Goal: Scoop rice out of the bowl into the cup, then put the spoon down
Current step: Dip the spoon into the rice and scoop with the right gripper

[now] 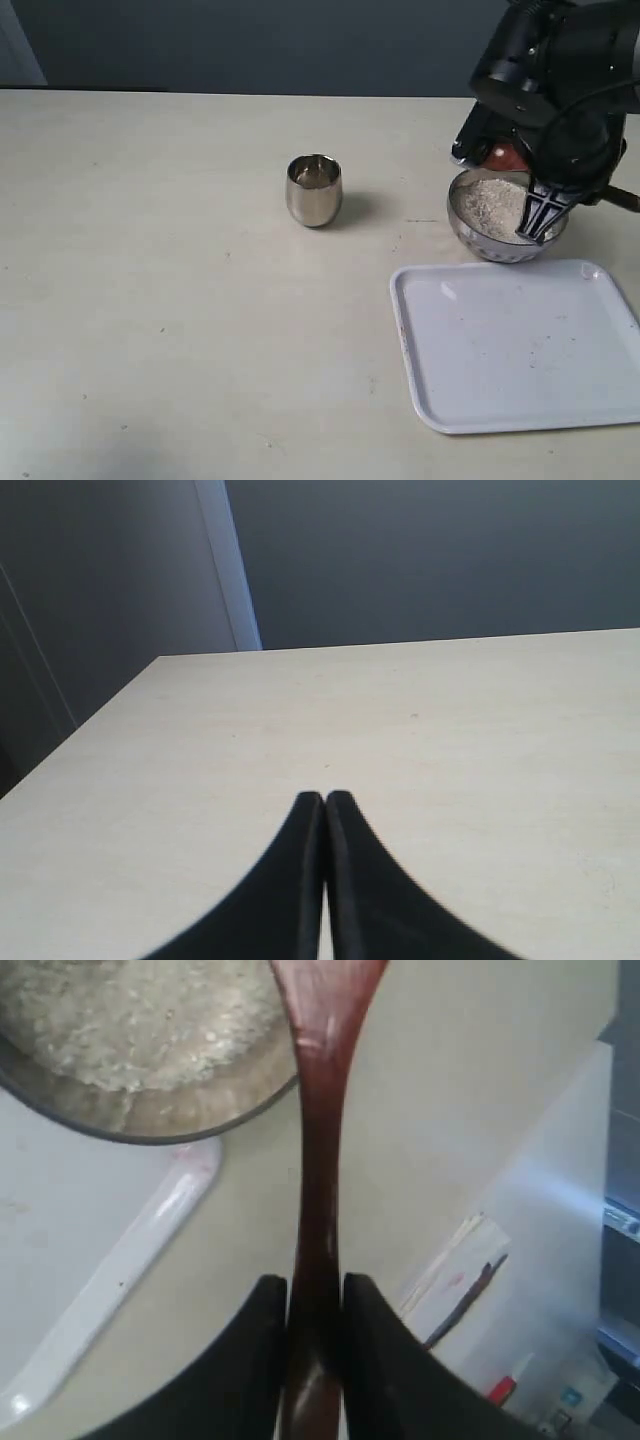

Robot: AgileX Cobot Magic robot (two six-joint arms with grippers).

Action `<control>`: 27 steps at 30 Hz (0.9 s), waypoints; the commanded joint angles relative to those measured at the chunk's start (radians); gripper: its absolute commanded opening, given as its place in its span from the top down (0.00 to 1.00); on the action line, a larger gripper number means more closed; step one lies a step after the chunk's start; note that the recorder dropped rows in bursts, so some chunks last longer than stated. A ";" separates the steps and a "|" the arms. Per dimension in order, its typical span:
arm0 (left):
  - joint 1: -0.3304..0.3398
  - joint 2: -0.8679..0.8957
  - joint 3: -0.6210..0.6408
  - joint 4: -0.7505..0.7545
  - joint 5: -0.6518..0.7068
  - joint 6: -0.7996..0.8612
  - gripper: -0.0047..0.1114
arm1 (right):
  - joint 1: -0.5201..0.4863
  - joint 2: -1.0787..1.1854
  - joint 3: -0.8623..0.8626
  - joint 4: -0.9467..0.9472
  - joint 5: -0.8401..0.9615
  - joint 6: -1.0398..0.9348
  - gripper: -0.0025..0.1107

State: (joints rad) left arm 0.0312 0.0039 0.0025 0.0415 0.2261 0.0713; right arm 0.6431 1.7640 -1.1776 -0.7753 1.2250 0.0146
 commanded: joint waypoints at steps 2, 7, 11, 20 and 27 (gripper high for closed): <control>-0.005 -0.004 -0.003 0.000 -0.011 -0.005 0.96 | 0.000 -0.002 0.076 -0.221 -0.004 0.071 0.98; -0.005 -0.004 -0.003 0.000 -0.011 -0.005 0.96 | 0.020 0.006 0.182 -0.295 -0.004 0.072 0.98; -0.005 -0.004 -0.003 0.000 -0.011 -0.005 0.96 | 0.058 0.012 0.182 -0.290 -0.004 0.067 0.98; -0.005 -0.004 -0.003 0.000 -0.011 -0.005 0.96 | 0.058 0.101 0.182 -0.296 -0.004 0.067 0.98; -0.005 -0.004 -0.003 0.000 -0.011 -0.005 0.96 | 0.058 0.144 0.174 -0.303 -0.004 0.099 0.98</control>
State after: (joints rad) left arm 0.0312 0.0039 0.0025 0.0415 0.2261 0.0713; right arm 0.7025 1.8910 -1.0001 -1.0623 1.2191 0.0978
